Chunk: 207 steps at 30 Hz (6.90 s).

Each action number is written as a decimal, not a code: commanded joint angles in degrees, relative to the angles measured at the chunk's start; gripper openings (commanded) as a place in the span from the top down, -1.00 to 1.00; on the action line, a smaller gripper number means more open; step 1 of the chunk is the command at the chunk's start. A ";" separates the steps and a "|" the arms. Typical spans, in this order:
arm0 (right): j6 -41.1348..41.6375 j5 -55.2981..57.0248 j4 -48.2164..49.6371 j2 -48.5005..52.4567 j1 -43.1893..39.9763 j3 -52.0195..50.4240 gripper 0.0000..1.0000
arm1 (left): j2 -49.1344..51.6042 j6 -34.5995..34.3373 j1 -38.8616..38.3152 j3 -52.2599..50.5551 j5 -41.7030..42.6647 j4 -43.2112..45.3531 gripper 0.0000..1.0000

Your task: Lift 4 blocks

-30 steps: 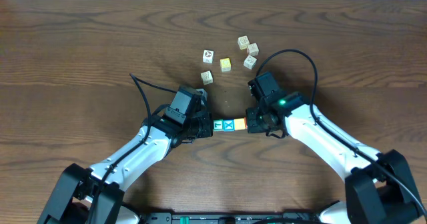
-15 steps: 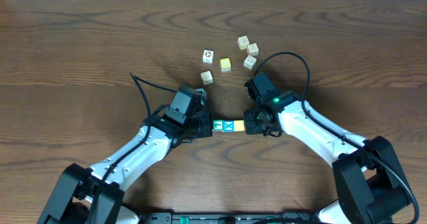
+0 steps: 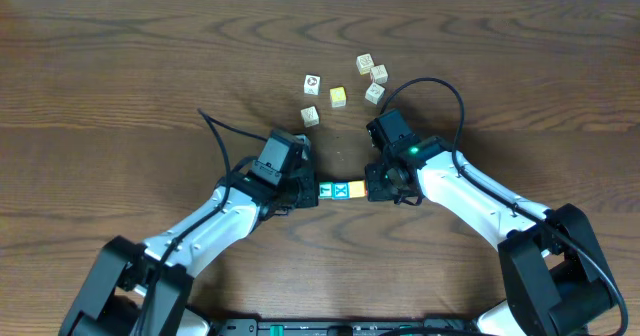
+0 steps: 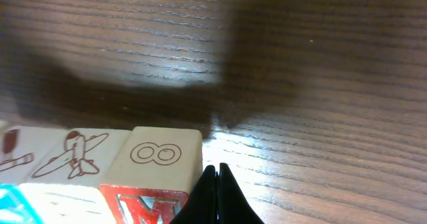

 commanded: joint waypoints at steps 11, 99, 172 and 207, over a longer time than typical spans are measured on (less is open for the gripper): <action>0.00 -10.51 1.22 0.11 3.19 1.86 0.98 | 2.29 0.59 -2.93 2.29 5.16 2.82 0.85; 2.60 22.43 8.70 0.39 3.06 -3.50 0.89 | 3.85 5.35 -1.62 3.85 -18.62 0.96 0.82; -9.05 40.00 40.87 0.37 -3.54 -3.06 -0.99 | -45.90 13.46 17.40 1.73 -25.22 6.75 -0.43; -9.05 40.00 40.87 0.37 -3.54 -3.06 -0.98 | -87.97 11.50 25.53 -40.87 -26.67 26.16 -0.44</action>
